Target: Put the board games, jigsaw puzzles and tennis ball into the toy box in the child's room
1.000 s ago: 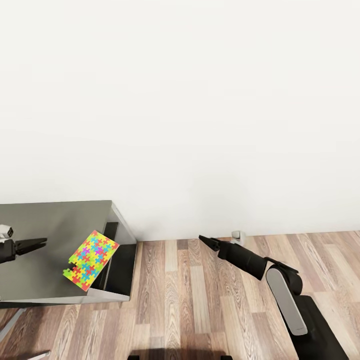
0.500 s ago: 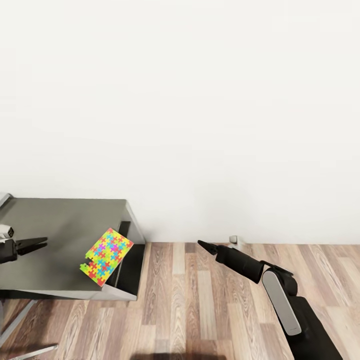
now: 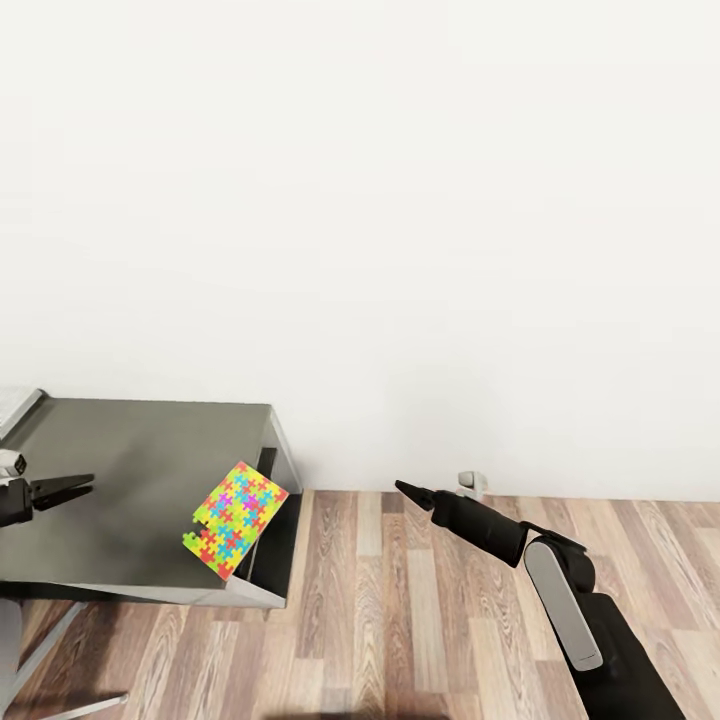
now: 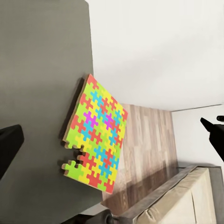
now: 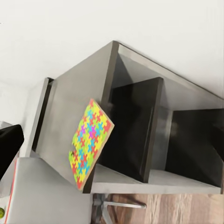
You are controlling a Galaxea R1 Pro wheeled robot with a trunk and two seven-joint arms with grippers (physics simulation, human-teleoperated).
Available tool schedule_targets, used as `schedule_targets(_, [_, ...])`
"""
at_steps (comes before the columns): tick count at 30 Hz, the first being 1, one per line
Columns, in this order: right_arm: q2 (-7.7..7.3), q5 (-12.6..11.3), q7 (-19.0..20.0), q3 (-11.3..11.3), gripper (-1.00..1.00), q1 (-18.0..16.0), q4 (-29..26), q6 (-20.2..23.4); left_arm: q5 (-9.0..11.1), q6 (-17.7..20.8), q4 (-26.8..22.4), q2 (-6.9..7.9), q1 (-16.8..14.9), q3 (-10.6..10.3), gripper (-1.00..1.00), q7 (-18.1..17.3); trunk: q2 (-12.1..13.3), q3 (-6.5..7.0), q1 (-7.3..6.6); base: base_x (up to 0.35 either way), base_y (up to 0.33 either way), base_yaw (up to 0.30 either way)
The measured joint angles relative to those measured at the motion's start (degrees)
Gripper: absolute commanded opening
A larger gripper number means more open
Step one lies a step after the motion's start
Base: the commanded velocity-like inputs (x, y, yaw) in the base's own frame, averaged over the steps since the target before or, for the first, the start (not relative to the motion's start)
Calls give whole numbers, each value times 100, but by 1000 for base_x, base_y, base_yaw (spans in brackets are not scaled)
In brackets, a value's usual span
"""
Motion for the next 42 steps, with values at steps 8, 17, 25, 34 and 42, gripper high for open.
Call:
schedule_targets(8, [-3,-2,38,24,100,0,-9,-146,1,-5,-5,14,0,0,100,1,0,74,0,7,21,0])
schedule_targets(17, [0,-3,50,35,100,0,-14,-222,6,-6,-28,19,7,0,100,1,0,160,0,1,2,0])
schedule_targets(25, [0,0,51,44,100,0,-21,-237,14,6,-32,13,9,-7,100,1,-78,201,44,0,0,0])
schedule_targets(34, [0,3,59,49,100,0,-27,-242,32,19,-34,11,9,-1,100,1,-281,197,154,0,0,0])
schedule_targets(42, [-3,8,60,75,100,1,-19,-279,267,322,-255,-73,9,1,100,1,-440,202,242,0,0,0])
